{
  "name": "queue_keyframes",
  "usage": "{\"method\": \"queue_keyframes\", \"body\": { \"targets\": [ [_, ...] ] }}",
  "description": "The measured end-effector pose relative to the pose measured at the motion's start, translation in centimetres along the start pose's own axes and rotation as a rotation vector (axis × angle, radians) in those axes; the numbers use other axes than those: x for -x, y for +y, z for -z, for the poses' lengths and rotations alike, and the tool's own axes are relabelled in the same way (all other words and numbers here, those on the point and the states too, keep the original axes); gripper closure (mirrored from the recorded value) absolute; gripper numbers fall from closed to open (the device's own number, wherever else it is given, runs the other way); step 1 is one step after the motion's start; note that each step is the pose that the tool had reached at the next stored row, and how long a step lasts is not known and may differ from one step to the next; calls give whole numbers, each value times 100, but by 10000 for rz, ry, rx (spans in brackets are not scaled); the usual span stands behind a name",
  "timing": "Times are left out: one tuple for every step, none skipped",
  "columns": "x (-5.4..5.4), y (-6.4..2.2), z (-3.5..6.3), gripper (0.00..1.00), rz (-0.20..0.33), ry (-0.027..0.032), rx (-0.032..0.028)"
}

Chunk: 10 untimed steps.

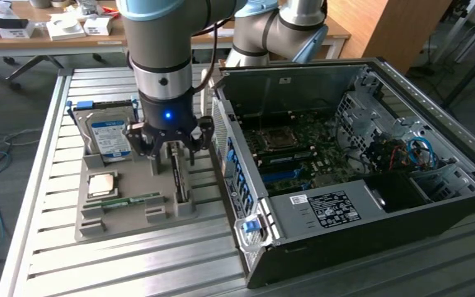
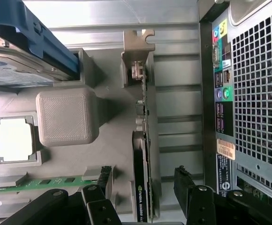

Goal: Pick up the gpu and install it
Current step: 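Pick up the gpu and move the gpu toward the slot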

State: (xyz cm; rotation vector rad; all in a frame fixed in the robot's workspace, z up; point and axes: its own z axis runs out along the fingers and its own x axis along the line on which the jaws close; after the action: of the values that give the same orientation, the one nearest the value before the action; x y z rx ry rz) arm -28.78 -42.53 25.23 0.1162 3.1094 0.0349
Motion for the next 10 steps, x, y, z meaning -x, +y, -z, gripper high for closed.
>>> {"method": "queue_keyframes", "body": {
  "targets": [
    [0,0,-12,35,0,1,-1],
    [-1,-1,-25,35,1,0,0],
    [-1,-1,-36,35,1,0,0],
    [-1,-1,-46,35,1,0,0],
    [-2,-1,-57,35,1,0,0],
    [-2,-2,-67,35,0,0,0],
    [-2,-2,-77,35,0,0,0],
    [-3,-2,-86,35,0,1,-1],
    [-3,-2,-96,35,1,0,0],
    [-3,-3,-104,35,1,0,0]
  ]
}}
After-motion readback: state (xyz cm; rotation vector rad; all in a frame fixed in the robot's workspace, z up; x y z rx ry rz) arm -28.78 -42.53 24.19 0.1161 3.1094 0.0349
